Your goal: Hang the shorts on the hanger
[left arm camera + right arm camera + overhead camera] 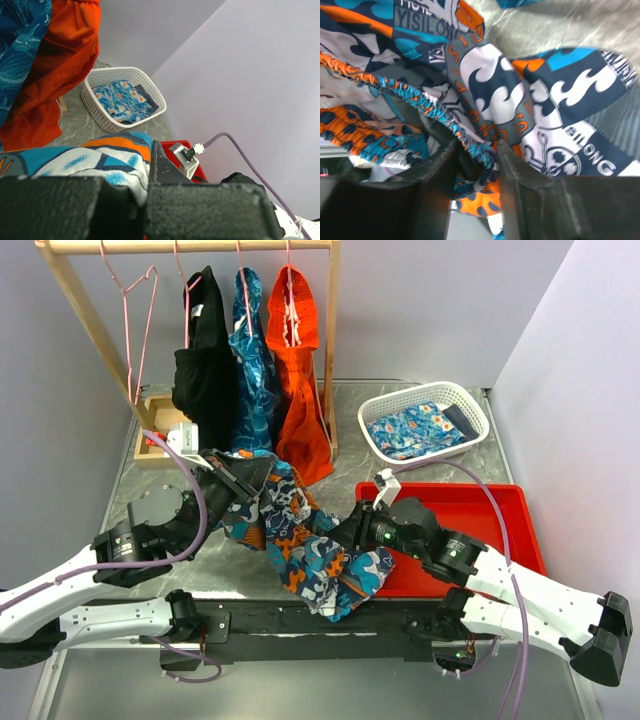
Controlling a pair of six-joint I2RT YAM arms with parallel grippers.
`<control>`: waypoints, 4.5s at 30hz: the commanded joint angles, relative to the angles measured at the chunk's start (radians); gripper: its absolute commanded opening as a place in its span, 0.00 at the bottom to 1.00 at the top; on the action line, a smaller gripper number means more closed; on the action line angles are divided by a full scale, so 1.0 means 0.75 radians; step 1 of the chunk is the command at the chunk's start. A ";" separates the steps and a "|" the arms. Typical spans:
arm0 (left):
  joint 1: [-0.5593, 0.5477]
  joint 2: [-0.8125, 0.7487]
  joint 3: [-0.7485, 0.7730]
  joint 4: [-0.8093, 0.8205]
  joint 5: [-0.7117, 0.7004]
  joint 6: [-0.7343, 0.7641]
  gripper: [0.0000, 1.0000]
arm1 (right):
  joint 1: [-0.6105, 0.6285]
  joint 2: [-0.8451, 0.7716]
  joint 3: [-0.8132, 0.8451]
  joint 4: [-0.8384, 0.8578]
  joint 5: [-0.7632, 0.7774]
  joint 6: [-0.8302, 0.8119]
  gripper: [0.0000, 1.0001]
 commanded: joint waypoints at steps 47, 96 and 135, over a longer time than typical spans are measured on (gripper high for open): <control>-0.002 -0.356 -0.508 -0.264 -0.161 -0.438 0.22 | -0.052 0.409 0.850 -0.459 0.561 -0.301 0.00; 1.841 0.785 1.189 -0.585 0.923 0.391 0.99 | -0.059 0.450 0.564 -0.363 0.429 -0.354 0.00; 1.702 1.047 0.972 -0.520 0.496 0.541 0.49 | -0.058 0.478 0.504 -0.271 0.302 -0.356 0.00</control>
